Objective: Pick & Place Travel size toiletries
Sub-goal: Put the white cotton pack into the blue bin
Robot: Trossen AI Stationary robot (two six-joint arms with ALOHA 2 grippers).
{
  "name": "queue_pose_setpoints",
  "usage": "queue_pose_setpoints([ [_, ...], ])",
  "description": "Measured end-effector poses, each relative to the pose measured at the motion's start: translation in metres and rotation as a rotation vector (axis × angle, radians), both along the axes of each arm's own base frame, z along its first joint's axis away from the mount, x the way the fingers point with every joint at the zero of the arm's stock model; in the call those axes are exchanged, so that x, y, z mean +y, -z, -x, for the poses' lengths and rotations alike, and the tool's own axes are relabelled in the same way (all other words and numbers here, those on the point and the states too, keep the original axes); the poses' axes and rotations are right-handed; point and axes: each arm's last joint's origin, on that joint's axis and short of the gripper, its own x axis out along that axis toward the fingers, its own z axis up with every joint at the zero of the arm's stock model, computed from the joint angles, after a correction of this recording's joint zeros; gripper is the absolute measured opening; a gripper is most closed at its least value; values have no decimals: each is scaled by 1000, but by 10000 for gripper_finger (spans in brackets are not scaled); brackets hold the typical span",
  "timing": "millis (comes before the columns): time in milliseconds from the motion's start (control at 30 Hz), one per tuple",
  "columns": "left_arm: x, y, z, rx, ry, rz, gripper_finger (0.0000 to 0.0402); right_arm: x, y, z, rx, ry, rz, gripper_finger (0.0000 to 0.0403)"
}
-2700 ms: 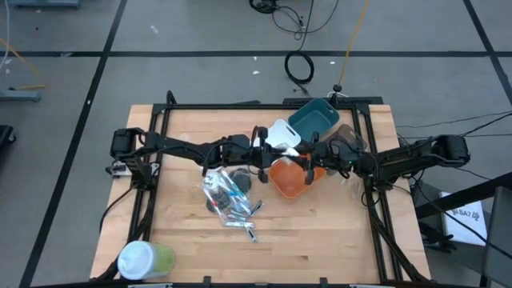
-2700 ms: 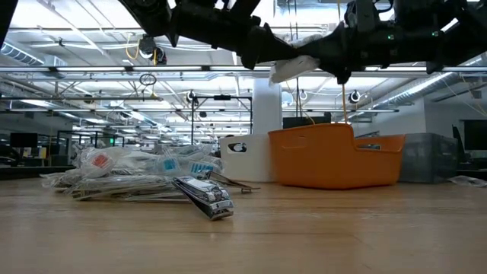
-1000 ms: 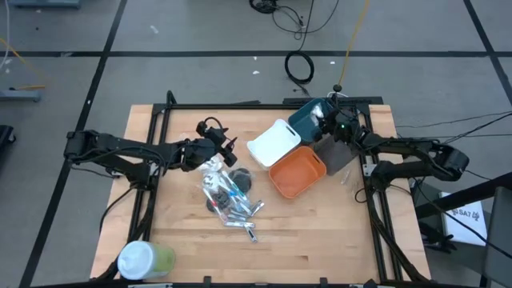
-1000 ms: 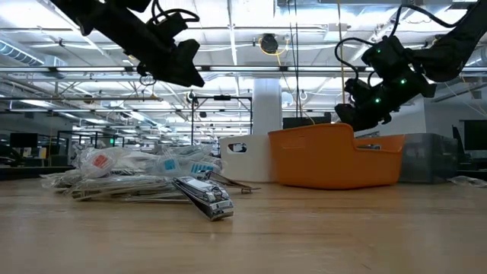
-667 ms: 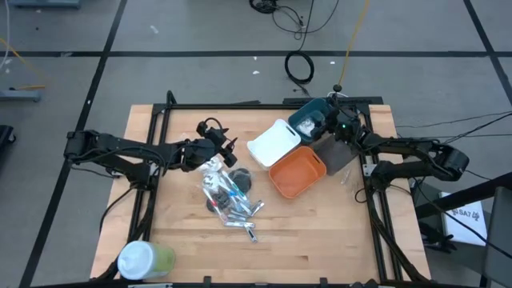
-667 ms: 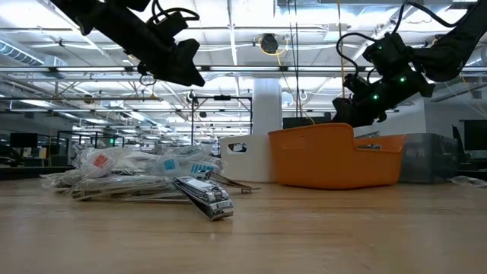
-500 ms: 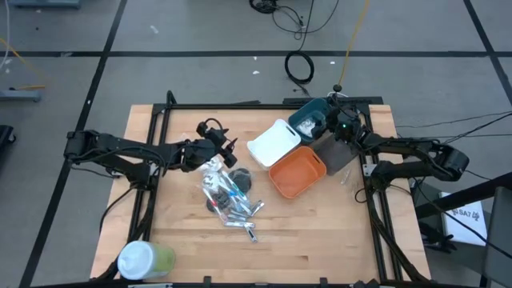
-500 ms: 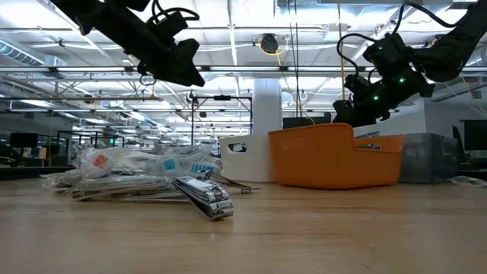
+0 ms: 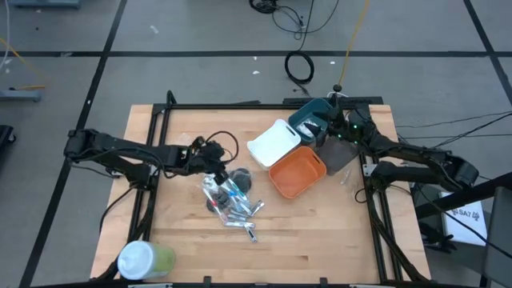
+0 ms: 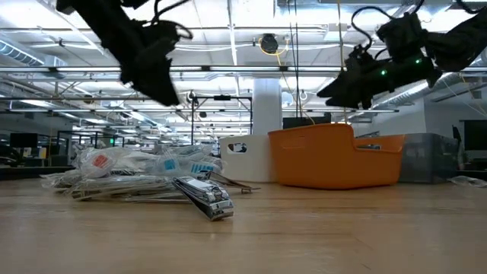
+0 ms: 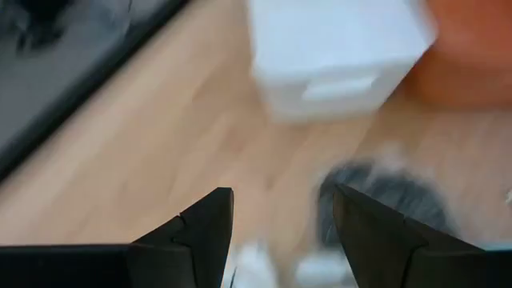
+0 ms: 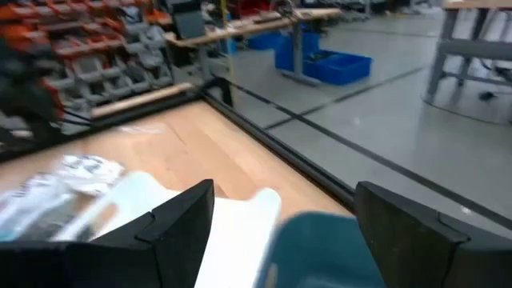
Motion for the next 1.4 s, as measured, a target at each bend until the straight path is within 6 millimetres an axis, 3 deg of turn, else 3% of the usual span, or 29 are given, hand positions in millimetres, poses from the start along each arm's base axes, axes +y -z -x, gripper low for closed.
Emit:
queue_pose_setpoints([
  [200,3,15,21,165,-228,120,209,12,-9,-2,-44,-53,23,284],
  [500,-13,34,24,448,90,45,209,18,-9,-6,-30,-96,44,283],
  [1000,-8,74,14,634,123,-19,204,18,-9,-6,-28,-97,44,283],
  [1133,-6,80,12,674,143,-25,166,18,-9,-6,-29,-96,42,283],
  [1400,-4,79,13,673,142,-25,13,18,-9,-6,-29,-96,41,283],
])
